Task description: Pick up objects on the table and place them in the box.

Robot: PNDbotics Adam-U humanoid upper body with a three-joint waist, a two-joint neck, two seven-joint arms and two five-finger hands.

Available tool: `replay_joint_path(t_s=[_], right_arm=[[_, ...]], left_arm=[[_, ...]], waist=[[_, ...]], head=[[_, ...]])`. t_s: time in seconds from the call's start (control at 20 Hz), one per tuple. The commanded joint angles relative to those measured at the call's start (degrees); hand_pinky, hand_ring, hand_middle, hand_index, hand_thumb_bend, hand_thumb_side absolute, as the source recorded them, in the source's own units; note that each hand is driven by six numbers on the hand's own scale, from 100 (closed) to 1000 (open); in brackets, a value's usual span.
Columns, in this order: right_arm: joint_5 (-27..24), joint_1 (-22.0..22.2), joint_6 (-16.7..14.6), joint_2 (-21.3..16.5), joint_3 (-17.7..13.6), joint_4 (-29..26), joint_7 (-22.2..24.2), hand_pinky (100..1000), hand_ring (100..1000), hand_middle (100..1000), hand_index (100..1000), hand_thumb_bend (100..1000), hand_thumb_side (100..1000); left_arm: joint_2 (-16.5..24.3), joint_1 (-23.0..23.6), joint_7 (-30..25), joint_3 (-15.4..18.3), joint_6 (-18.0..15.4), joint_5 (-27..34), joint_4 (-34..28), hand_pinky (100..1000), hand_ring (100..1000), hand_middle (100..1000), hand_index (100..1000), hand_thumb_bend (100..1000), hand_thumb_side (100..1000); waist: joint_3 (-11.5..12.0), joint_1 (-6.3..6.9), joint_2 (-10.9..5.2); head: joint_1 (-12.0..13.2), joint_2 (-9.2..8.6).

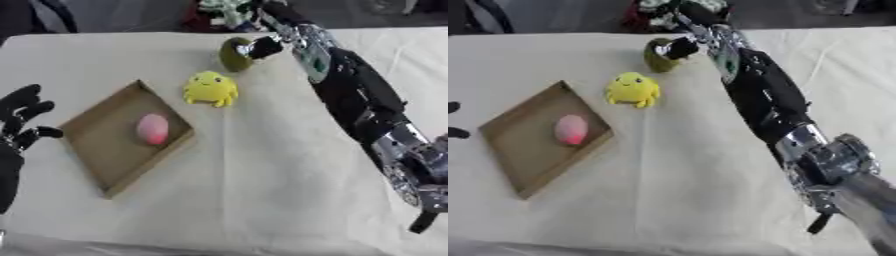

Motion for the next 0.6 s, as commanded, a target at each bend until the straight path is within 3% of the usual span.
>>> replay_joint_path(t_s=[0.05, 0.6], right_arm=[[0.7, -1.5, 1.5, -1.2, -0.6, 1.2, -0.1, 732, 797, 867, 928, 322, 434], [4.1, -1.2, 2.5, 0.3, -1.5, 7.3, 2.9, 736, 798, 846, 927, 323, 440]], left_arm=[[0.9, -0.8, -0.3, -0.1, -0.1, 0.0, -0.8, 582, 809, 843, 720, 100, 689], [0.9, -0.9, -0.6, -0.2, -0.1, 0.0, -0.9, 582, 810, 843, 720, 100, 689]], waist=[[0.3, 0.10, -0.74], [1.2, 0.19, -0.55]], head=[[-0.2, -0.80], [-0.8, -1.03]])
